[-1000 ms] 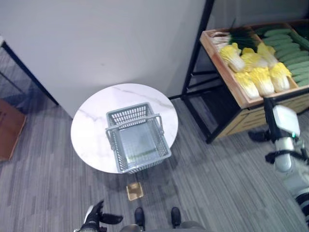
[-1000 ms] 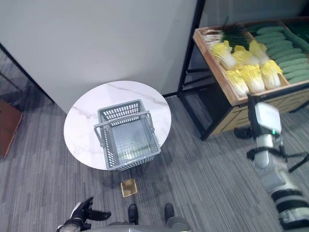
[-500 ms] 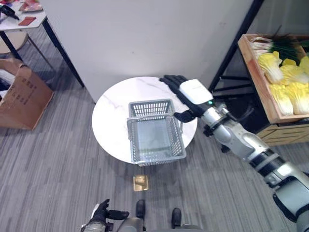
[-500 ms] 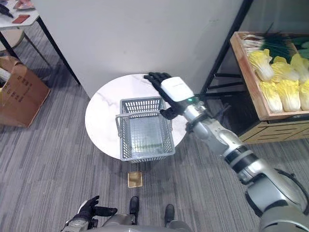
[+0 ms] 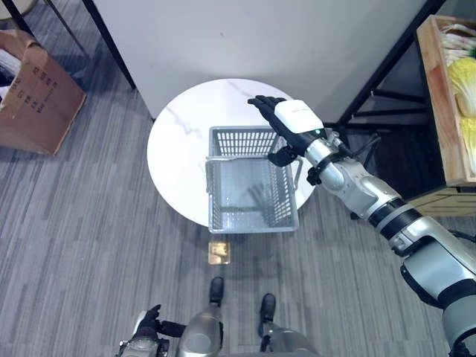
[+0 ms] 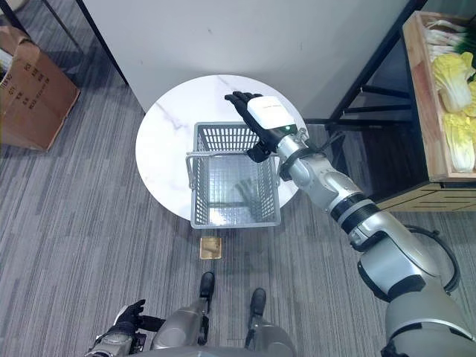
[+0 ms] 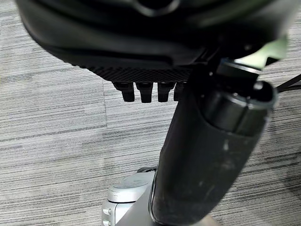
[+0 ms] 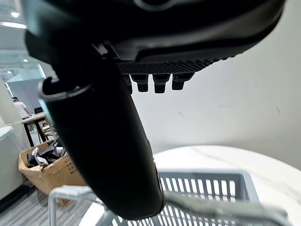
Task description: Get the vegetables into the basket
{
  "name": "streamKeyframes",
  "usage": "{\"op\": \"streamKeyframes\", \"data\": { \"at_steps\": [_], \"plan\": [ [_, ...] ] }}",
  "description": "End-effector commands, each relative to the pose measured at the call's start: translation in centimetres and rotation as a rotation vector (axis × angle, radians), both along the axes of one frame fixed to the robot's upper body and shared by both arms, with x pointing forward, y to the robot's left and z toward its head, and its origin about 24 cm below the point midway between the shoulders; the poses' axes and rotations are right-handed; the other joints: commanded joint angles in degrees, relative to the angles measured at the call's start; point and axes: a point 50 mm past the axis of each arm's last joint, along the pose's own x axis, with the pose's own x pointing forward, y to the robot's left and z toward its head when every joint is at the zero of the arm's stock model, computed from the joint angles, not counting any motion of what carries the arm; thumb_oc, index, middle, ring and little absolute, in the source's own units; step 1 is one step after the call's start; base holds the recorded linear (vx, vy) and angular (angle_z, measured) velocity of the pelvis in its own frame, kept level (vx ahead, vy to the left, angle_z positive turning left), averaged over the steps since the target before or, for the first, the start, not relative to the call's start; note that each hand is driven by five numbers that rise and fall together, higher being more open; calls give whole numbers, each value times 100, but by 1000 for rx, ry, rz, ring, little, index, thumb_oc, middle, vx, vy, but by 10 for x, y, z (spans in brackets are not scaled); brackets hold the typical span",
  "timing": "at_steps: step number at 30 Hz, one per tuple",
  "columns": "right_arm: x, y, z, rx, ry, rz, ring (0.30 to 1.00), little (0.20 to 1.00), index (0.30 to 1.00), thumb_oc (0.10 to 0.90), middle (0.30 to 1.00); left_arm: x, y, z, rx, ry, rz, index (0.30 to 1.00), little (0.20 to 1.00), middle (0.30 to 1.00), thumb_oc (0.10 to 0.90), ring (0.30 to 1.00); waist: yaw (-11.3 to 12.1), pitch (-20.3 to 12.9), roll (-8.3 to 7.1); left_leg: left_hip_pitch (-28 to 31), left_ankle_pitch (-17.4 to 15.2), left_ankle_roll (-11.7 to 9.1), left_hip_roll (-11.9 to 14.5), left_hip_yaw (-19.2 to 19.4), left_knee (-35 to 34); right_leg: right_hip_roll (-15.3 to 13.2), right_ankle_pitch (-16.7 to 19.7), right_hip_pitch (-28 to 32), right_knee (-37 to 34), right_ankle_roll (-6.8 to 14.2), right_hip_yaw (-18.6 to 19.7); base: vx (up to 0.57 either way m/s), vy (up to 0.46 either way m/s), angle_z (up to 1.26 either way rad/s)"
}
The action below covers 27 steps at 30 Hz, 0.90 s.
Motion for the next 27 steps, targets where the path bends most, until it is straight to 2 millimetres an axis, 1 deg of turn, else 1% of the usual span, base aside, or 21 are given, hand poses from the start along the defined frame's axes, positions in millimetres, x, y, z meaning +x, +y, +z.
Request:
{"op": "streamKeyframes", "data": {
  "at_steps": [1,2,9,16,17,18,19,23,25,27],
  "plan": [
    [5,30,57,63,-158,94,1000,1000,1000,900,1000,14,15,9,62,-55,-12,1000,1000,1000,900,1000,-33,-199,-197,-28,-329,-234,257,39,149,-650,182,-203,238,527,243,0,0,0],
    [5,30,58,52,-159,93,1000,1000,1000,900,1000,14,14,10,61,-60,-11,1000,1000,1000,900,1000,-38,-201,-198,-28,-332,-232,255,43,150,-650,184,-201,233,527,247,21,33,-1],
    [15,24,43,-11,-106,33,1000,1000,1000,900,1000,19,12,11,55,-80,-23,1000,1000,1000,900,1000,-23,-155,-167,-84,-323,-231,252,27,162,-664,176,-252,241,520,265,0,0,0],
    [23,19,31,7,-67,-34,1000,1000,1000,900,1000,22,8,11,51,-96,-33,1000,1000,1000,900,1000,22,-82,-137,-140,-318,-221,233,-2,174,-661,191,-314,244,516,264,0,0,0],
    [23,18,31,11,-65,-41,739,739,739,714,739,23,8,11,49,-100,-29,1000,1000,1000,900,1000,36,-78,-133,-154,-315,-219,230,-11,175,-661,197,-321,239,515,262,0,0,0],
    [24,19,30,12,-65,-46,399,399,399,471,399,24,8,12,49,-106,-26,1000,1000,1000,900,1000,49,-76,-131,-170,-314,-217,230,-18,180,-661,201,-333,236,517,257,0,0,0],
    [25,20,29,12,-63,-49,300,300,300,400,300,25,8,13,50,-110,-27,1000,1000,1000,900,1000,61,-77,-129,-184,-315,-216,227,-23,184,-662,206,-337,227,518,255,-7,-1,3],
    [26,22,26,14,-55,-58,300,300,300,400,300,27,6,13,47,-120,-35,1000,1000,1000,900,1000,86,-67,-126,-205,-321,-216,222,-43,211,-658,205,-342,228,516,243,-1,0,1],
    [26,26,18,20,-34,-57,300,300,300,400,300,29,5,14,49,-126,-46,1000,1000,1000,900,1000,104,-77,-115,-204,-333,-211,217,-51,216,-657,196,-340,229,515,242,0,0,0],
    [24,29,16,27,-28,-46,300,300,300,400,300,30,5,14,50,-131,-44,1000,1000,1000,900,1000,97,-83,-112,-196,-343,-208,216,-52,224,-658,190,-326,229,512,247,0,0,0]
  ]
}}
